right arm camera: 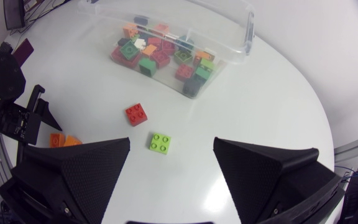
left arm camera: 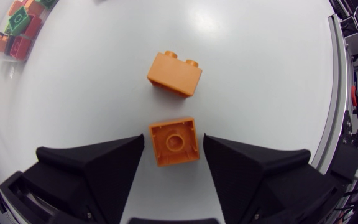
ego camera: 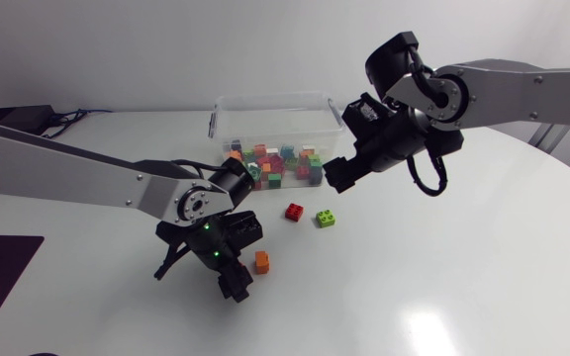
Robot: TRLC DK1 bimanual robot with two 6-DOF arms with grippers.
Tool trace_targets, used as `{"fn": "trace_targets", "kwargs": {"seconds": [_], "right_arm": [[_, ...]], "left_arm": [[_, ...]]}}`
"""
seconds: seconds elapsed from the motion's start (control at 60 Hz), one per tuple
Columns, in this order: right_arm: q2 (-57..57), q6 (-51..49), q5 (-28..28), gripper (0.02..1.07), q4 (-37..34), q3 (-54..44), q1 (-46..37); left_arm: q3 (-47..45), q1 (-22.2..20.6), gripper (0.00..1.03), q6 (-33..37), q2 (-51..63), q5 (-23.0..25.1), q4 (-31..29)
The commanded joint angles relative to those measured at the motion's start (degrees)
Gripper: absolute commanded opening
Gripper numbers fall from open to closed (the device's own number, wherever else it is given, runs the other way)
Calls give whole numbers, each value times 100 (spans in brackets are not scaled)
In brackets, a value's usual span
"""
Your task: Place the duplo bricks in the container
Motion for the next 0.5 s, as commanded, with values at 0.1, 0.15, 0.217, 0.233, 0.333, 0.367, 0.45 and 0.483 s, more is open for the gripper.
{"fn": "trace_targets", "kwargs": {"seconds": [0.1, 0.15, 0.217, 0.233, 0.333, 0.367, 0.45, 0.483], "right_arm": [[296, 203, 27, 96, -29, -164, 168], [446, 273, 36, 96, -46, -137, 203], [630, 335, 36, 96, -46, -85, 247], [692, 379, 36, 96, -55, -58, 247], [973, 467, 53, 96, -64, 65, 265], [1087, 493, 80, 96, -64, 117, 265], [1307, 537, 176, 96, -64, 232, 256], [1386, 563, 211, 95, -64, 284, 256]], "left_arm": [[185, -46, 33, -296, 273, -82, -172], [185, -46, 33, -296, 282, -99, -278], [141, -20, 32, -296, 238, -126, -321], [141, -11, 32, -296, 221, -134, -348], [141, 112, 32, -287, 1, -126, -436], [141, 156, 32, -270, -78, -126, -471], [150, 262, 32, -252, -324, -126, -515], [150, 279, 32, -252, -421, -126, -515]]}}
